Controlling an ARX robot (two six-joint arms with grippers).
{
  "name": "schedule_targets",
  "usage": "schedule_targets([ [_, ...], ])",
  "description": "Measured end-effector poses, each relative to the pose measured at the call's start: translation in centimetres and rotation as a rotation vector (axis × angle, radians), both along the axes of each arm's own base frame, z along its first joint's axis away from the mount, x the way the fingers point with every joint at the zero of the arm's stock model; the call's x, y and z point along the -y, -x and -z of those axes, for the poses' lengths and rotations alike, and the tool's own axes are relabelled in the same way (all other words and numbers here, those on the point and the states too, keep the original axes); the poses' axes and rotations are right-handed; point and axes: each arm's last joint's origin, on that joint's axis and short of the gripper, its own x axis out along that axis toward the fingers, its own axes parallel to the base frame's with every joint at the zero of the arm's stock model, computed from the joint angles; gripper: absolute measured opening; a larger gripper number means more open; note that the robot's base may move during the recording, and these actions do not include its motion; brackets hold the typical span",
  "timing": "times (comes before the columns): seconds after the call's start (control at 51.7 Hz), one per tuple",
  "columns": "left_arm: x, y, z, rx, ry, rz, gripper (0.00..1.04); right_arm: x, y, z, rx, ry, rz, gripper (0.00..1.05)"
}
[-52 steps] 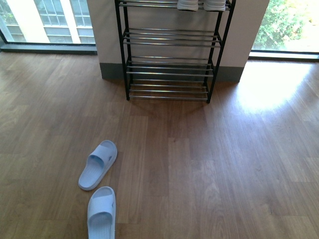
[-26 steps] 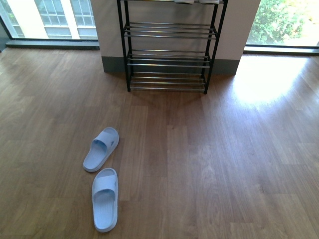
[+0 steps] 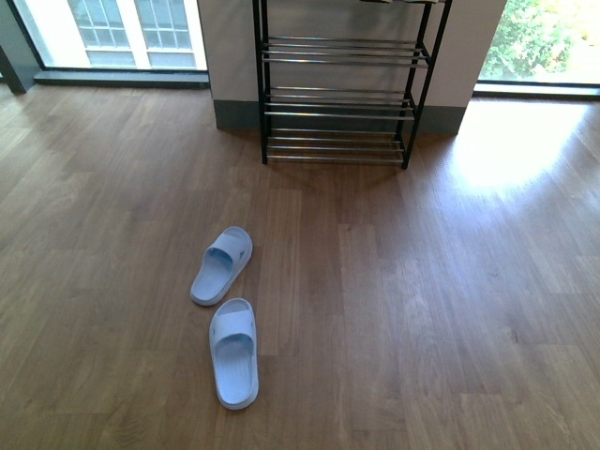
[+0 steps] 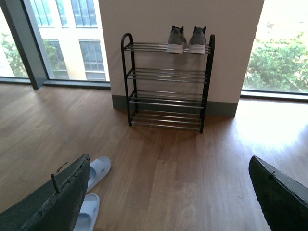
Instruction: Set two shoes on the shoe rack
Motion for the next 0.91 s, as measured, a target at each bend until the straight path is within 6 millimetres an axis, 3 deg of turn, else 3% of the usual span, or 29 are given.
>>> schedule_targets([
  [0.909,0.00,0.00,0.00,0.000,0.000,0.000,0.95,0.01,0.00,0.00,0.000,0.000,0.003,0.96],
])
